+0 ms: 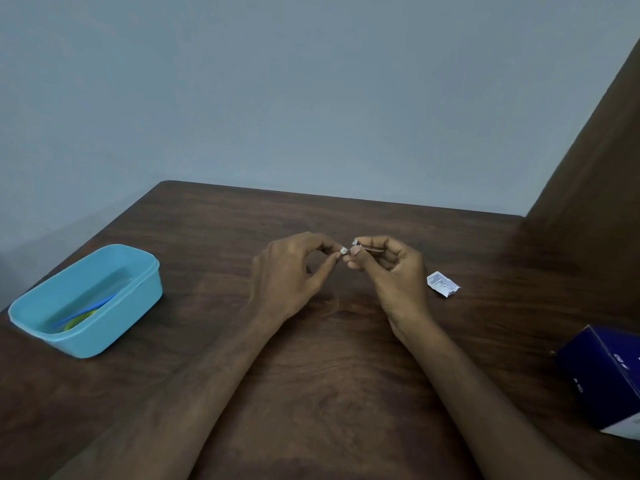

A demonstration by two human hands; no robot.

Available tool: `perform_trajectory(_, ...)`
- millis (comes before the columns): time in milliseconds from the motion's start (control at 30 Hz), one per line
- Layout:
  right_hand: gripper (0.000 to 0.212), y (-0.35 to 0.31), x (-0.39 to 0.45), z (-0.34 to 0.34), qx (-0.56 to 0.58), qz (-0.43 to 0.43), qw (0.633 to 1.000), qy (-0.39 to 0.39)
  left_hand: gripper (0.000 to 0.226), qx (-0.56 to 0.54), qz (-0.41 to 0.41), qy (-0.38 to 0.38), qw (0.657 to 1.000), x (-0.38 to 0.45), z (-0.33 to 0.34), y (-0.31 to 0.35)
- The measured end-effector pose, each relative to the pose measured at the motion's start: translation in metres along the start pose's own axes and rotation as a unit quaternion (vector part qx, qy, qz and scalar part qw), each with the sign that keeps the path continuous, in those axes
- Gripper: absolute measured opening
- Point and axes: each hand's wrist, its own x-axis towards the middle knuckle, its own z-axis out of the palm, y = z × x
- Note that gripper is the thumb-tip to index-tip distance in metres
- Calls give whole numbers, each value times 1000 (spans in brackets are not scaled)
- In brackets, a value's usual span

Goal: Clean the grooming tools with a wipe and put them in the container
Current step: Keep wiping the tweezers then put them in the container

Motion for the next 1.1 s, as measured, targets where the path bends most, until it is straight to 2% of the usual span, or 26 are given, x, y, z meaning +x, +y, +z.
perform_trajectory(133,10,-9,2,-2,78,-12,996,37,17,15,-76,-9,997,2,1,0)
perform_trajectory(200,16,-10,1,-1,76,-24,996,29,17,-54,-116,-13,992,4,2,1)
perform_trajectory(233,18,-10,-1,0,69,-29,997,22,14,-125,-130,-13,983,5,4,1)
perform_trajectory(333,20,-10,-4,3,23,-53,998,-1,6,-364,-186,-12,913,7,8,11)
perform_trajectory(400,21,-8,-4,3,-25,-72,997,-14,3,-444,-215,-10,870,7,8,17)
perform_trajectory(467,21,-5,-3,0,-62,-84,994,-11,4,-472,-231,-4,851,8,9,18)
perform_trajectory(533,22,-4,-3,-1,-84,-96,992,-6,4,-465,-228,-6,856,8,10,15)
perform_trajectory(667,17,-4,-5,0,-89,-104,991,-6,7,-439,-192,-58,876,6,10,15)
perform_trajectory(833,14,-4,-5,0,-102,-103,989,-2,11,-468,-231,-32,852,9,5,15)
perform_trajectory(1100,19,-6,-4,-2,-93,-113,989,-9,13,-416,-183,-102,885,7,-1,17)
